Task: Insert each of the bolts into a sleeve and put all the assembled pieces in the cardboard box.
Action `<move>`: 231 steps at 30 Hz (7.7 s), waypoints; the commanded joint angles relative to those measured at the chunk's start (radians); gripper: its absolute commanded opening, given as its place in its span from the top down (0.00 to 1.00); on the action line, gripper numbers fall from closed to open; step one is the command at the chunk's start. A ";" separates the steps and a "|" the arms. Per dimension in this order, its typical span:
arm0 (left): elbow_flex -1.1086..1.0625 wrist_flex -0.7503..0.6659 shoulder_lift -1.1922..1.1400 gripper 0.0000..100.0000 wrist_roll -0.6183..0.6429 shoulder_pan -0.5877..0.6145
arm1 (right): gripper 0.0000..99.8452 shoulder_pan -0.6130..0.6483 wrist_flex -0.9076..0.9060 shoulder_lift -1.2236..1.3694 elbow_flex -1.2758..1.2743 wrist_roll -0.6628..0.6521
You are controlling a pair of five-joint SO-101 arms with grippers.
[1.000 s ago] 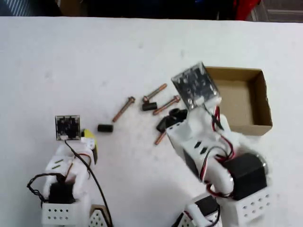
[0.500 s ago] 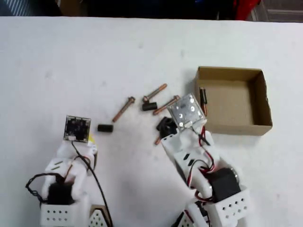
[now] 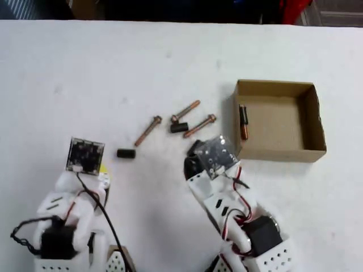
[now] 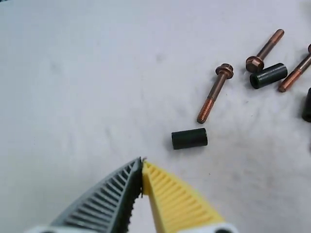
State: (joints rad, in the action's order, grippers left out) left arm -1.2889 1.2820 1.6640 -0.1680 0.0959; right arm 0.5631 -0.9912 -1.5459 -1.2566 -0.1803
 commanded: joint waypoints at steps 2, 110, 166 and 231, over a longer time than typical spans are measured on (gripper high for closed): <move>0.180 0.000 -0.234 0.98 -0.011 -0.001 | 0.98 0.010 0.079 -0.079 -0.046 -0.002; 1.936 0.242 -2.175 0.98 -0.066 -0.268 | 0.98 -0.108 0.205 -0.254 -0.313 0.149; 0.950 -0.267 -0.707 0.98 0.153 -0.458 | 0.98 0.096 0.750 -0.248 -0.433 0.189; 0.089 -0.761 -0.170 0.98 0.315 -0.622 | 0.98 0.097 0.694 -0.254 -0.433 0.075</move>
State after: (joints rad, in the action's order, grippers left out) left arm -1.1953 0.5255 1.4845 0.1419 -0.5163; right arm 0.6598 -0.3007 -1.7852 -1.6817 -0.0944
